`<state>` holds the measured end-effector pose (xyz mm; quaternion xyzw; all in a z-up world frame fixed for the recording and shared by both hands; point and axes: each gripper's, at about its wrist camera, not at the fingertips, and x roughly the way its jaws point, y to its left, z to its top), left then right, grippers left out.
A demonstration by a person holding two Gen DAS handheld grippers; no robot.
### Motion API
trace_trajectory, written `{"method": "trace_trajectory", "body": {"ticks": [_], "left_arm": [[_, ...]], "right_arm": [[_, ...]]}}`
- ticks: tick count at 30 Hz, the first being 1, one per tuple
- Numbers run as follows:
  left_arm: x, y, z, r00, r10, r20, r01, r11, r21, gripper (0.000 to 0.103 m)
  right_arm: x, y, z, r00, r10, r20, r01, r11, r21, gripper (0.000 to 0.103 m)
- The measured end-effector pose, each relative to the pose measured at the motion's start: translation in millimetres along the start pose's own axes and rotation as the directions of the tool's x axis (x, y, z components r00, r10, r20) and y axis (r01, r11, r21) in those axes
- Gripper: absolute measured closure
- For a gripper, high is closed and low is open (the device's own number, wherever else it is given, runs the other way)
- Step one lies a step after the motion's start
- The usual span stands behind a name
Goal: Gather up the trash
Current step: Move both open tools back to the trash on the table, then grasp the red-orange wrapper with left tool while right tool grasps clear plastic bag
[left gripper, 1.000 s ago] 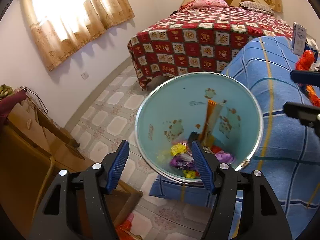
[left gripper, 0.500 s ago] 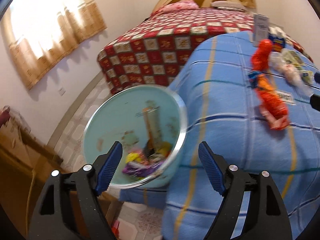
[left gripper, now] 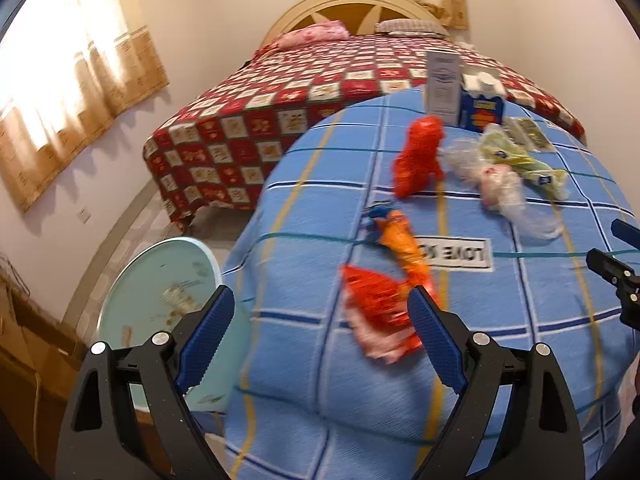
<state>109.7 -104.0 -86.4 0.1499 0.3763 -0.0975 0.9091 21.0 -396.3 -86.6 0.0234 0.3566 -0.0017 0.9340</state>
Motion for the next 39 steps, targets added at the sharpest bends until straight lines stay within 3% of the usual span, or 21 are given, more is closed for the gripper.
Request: {"method": "trace_trajectory", "body": {"ticks": [7, 9, 13, 14, 21, 29, 32, 36, 37, 38, 39], "left_arm": [[32.0, -22.6, -1.9, 0.998, 0.002, -0.056, -0.001, 1.000, 0.016, 0.017], [41.9, -23.1, -3.5, 0.996, -0.028, -0.086, 0.028, 1.000, 0.003, 0.026], [36.1, -27.5, -1.9, 0.993, -0.096, -0.073, 0.097, 0.995, 0.021, 0.085], [34.8, -28.5, -0.7, 0.992, -0.105, -0.072, 0.108, 0.994, 0.028, 0.087], [20.0, -15.8, 4.7, 0.995, -0.100, -0.029, 0.101, 0.994, 0.039, 0.089], [4.9, 27.6, 10.5, 0.999, 0.033, 0.037, -0.033, 0.999, 0.002, 0.089], [11.6, 48.9, 11.8, 0.995, 0.096, 0.024, -0.096, 0.995, -0.036, 0.089], [19.3, 68.2, 7.3, 0.993, 0.117, -0.004, -0.117, 0.991, -0.066, 0.089], [20.6, 71.7, 5.6, 0.993, 0.119, -0.009, -0.119, 0.991, -0.067, 0.089], [21.1, 73.6, 4.0, 0.993, 0.119, -0.011, -0.120, 0.990, -0.068, 0.089], [20.8, 76.7, 2.1, 0.993, 0.118, -0.013, -0.118, 0.991, -0.069, 0.089]], "right_arm": [[-3.0, -23.6, -12.5, 1.000, -0.015, 0.005, 0.015, 0.999, 0.053, 0.022], [-3.1, -25.2, -12.6, 1.000, -0.011, 0.005, 0.010, 0.998, 0.061, 0.022], [-1.5, -23.4, -10.8, 1.000, -0.017, 0.007, 0.017, 0.998, 0.057, 0.022], [-0.3, -22.9, -8.0, 1.000, -0.022, 0.009, 0.022, 0.998, 0.056, 0.022], [7.0, -7.2, 13.6, 0.999, -0.046, 0.016, 0.046, 0.999, 0.022, 0.021], [43.6, 31.0, 54.3, 1.000, -0.024, -0.018, 0.023, 0.998, -0.058, 0.021], [64.0, 42.3, 66.0, 0.998, -0.033, -0.050, 0.029, 0.996, -0.079, 0.021], [101.0, 44.2, 71.3, 0.987, -0.040, -0.158, 0.030, 0.997, -0.070, 0.023], [104.8, 43.8, 72.2, 0.983, -0.016, -0.181, 0.006, 0.998, -0.055, 0.038], [106.3, 43.8, 72.8, 0.982, -0.007, -0.188, -0.002, 0.999, -0.048, 0.067], [102.4, 44.7, 72.6, 0.984, -0.009, -0.179, -0.001, 0.999, -0.055, 0.068]]}}
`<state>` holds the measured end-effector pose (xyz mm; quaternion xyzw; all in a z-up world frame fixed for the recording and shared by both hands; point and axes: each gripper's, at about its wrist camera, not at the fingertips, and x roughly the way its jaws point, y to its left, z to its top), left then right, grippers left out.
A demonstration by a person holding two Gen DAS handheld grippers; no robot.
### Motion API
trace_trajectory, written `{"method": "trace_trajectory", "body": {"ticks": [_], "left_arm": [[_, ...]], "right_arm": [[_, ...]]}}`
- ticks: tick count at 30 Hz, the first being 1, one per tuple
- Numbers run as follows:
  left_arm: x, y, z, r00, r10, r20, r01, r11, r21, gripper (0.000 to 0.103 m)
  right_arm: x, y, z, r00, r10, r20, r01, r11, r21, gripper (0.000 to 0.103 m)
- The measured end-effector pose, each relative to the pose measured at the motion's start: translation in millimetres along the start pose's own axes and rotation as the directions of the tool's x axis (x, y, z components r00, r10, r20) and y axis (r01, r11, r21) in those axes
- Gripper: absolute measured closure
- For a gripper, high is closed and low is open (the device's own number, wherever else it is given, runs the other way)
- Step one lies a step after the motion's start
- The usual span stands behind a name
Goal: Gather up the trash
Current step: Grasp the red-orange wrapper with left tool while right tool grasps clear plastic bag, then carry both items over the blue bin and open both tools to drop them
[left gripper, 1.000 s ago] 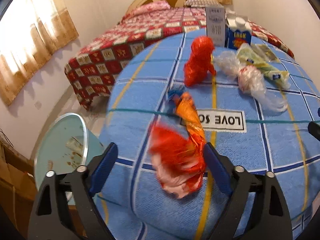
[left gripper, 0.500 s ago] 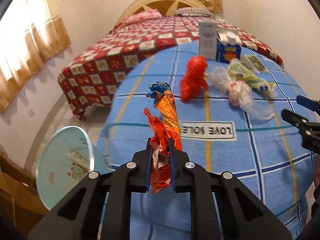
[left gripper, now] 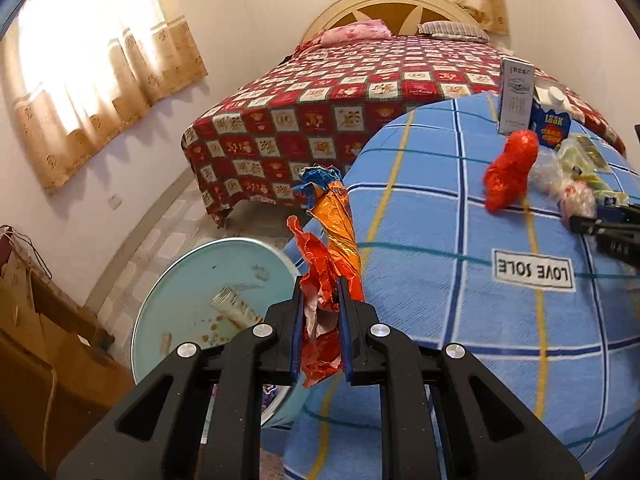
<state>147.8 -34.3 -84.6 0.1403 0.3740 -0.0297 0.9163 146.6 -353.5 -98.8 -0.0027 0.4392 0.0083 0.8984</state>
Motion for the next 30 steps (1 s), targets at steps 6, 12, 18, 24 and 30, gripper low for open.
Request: {"method": "trace_trajectory", "body": {"ticks": [6, 12, 18, 24, 30], "left_arm": [[-5.3, 18.7, -11.1, 1.000, 0.008, 0.001, -0.008, 1.000, 0.003, 0.089], [-15.2, 39.2, -26.8, 0.999, 0.036, -0.006, -0.036, 0.999, 0.013, 0.088], [-18.2, 61.6, -42.8, 0.997, 0.068, -0.029, -0.068, 0.998, -0.002, 0.088], [-17.2, 82.7, -55.0, 0.994, 0.094, -0.049, -0.096, 0.995, -0.021, 0.088], [-11.8, 98.2, -61.6, 0.990, 0.121, -0.069, -0.123, 0.992, -0.038, 0.088]], "right_arm": [[-33.3, 12.7, -17.0, 0.997, 0.043, 0.061, -0.041, 0.998, -0.041, 0.072], [-71.4, 42.5, -28.6, 0.985, 0.085, 0.153, -0.069, 0.992, -0.107, 0.072], [-85.2, 68.2, -27.2, 0.975, 0.145, 0.166, -0.119, 0.980, -0.159, 0.072], [-82.2, 104.0, -23.0, 0.968, 0.195, 0.158, -0.156, 0.961, -0.228, 0.072], [-63.7, 139.9, -14.7, 0.964, 0.233, 0.131, -0.187, 0.938, -0.293, 0.072]]}}
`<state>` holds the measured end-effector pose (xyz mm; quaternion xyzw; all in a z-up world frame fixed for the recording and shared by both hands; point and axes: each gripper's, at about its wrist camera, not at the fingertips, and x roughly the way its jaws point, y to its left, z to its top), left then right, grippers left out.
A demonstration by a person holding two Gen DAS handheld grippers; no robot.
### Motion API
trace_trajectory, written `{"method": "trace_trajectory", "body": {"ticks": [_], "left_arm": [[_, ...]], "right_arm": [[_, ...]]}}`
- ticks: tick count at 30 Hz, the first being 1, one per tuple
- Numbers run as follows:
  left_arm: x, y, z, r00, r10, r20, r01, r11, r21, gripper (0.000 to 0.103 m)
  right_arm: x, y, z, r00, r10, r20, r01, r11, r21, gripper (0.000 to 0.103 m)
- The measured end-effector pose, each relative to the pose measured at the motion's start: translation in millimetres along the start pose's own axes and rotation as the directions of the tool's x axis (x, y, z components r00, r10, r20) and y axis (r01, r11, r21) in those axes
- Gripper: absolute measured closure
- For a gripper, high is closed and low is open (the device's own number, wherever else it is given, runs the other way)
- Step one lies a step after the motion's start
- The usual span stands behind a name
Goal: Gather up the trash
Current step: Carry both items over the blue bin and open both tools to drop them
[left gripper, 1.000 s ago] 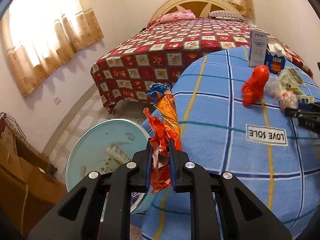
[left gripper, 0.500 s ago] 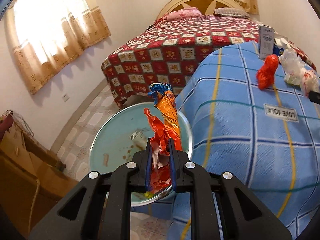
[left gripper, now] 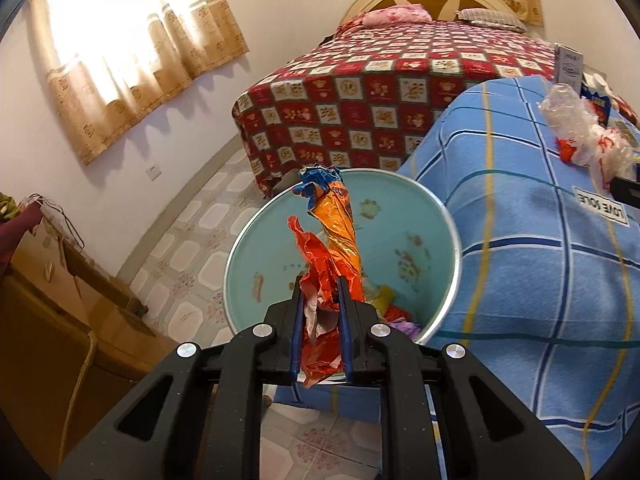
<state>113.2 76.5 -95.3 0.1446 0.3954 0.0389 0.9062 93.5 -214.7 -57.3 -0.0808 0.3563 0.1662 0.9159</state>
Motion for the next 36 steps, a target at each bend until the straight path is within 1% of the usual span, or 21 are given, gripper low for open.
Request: {"method": "trace_trajectory", "body": {"ticks": [6, 14, 23, 27, 36], "left_arm": [[8.4, 11.2, -7.2, 0.999, 0.026, -0.024, -0.026, 1.000, -0.004, 0.088], [16.1, 31.7, -10.4, 0.998, 0.048, -0.046, -0.050, 0.998, -0.040, 0.088], [21.4, 52.1, -11.7, 0.997, 0.061, -0.056, -0.065, 0.996, -0.069, 0.088], [23.6, 54.0, -12.2, 0.996, 0.062, -0.060, -0.066, 0.995, -0.077, 0.088], [25.6, 61.0, -11.5, 0.996, 0.063, -0.061, -0.069, 0.993, -0.093, 0.088]], "right_arm": [[18.6, 19.3, 12.7, 1.000, 0.027, -0.004, -0.027, 0.998, -0.048, 0.072], [40.3, 51.2, 32.0, 0.999, 0.052, -0.011, -0.053, 0.991, -0.121, 0.072], [52.8, 76.3, 40.0, 0.997, 0.069, -0.024, -0.072, 0.982, -0.175, 0.072], [58.7, 88.7, 42.4, 0.997, 0.076, -0.034, -0.081, 0.977, -0.195, 0.072], [67.3, 103.3, 49.2, 0.996, 0.081, -0.043, -0.088, 0.969, -0.230, 0.072]]}}
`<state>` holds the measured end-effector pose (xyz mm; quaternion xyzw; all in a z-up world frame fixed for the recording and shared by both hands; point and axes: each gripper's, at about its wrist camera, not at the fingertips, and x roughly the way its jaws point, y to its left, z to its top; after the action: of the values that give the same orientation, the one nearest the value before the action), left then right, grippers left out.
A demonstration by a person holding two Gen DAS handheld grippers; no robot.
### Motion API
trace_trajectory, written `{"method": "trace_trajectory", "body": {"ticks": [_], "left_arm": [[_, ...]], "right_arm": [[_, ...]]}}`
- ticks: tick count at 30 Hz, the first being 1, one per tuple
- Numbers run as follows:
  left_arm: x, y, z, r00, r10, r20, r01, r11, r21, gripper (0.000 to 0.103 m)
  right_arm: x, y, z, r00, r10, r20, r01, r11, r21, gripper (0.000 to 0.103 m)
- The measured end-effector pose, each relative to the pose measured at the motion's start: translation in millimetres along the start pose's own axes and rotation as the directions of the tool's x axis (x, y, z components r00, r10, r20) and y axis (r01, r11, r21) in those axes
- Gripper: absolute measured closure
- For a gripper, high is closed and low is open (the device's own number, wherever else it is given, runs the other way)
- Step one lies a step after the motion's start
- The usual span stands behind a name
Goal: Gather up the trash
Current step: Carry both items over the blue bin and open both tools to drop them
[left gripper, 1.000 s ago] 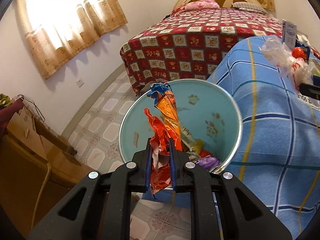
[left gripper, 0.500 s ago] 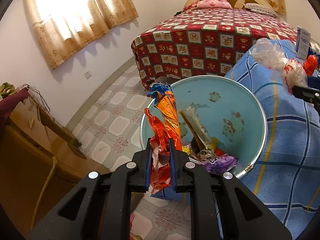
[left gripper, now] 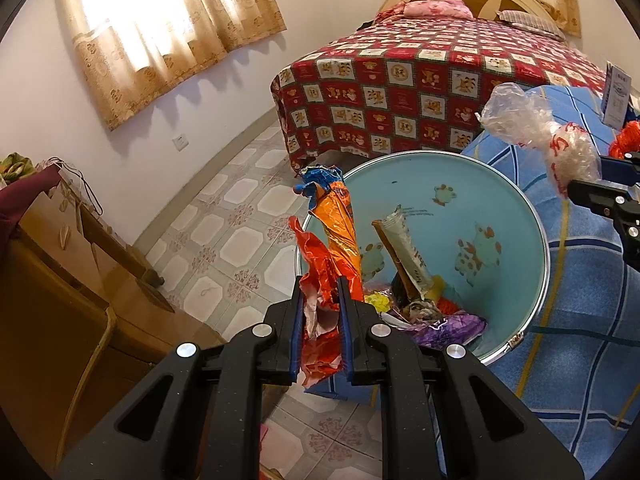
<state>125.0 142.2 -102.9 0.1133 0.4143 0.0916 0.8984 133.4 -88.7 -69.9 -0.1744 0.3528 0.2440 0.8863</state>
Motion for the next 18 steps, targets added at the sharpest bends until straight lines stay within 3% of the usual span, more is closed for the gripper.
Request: {"method": "trace_trajectory", "body": {"ticks": [18], "left_arm": [[-1.0, -4.9, 0.1, 1.000, -0.010, 0.001, 0.010, 1.000, -0.001, 0.088]], "right_arm": [[8.2, 10.9, 4.3, 1.000, 0.014, -0.013, -0.014, 0.999, -0.034, 0.072]]}}
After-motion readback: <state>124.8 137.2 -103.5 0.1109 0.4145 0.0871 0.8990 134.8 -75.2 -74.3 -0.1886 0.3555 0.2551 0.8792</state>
